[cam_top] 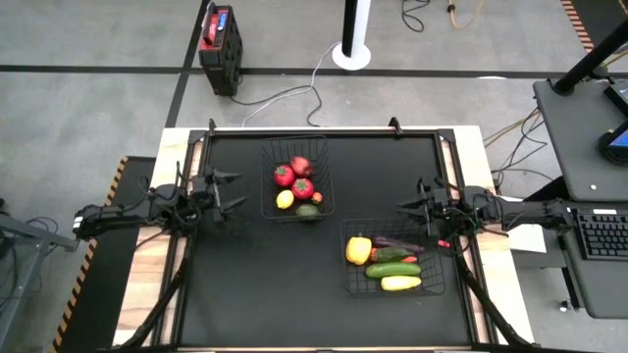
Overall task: Sort produce into baskets
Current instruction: Return to Home Position
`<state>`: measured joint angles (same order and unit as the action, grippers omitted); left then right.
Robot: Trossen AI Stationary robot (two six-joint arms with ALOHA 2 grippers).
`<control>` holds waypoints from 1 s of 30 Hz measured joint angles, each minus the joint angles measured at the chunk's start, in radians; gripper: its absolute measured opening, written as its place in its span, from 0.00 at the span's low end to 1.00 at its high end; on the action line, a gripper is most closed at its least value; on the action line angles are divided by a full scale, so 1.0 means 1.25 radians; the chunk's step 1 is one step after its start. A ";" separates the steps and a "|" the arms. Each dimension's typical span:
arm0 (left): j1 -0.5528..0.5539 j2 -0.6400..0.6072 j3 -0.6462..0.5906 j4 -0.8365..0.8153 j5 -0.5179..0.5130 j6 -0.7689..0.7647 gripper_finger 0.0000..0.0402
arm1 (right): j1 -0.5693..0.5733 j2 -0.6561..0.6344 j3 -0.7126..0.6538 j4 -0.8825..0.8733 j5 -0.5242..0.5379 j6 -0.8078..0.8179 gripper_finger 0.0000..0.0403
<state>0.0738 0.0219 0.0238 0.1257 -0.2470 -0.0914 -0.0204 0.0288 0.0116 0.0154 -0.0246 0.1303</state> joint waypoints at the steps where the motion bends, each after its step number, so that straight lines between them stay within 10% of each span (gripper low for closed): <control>1: 0.000 0.000 0.000 0.000 0.000 0.000 0.90 | 0.000 0.000 0.000 0.000 0.000 0.000 0.17; 30: 0.000 0.000 0.000 0.000 0.000 0.000 0.90 | 0.000 0.000 0.000 0.000 0.000 0.000 0.17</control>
<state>0.0739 0.0219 0.0238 0.1257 -0.2470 -0.0914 -0.0203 0.0288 0.0113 0.0158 -0.0246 0.1304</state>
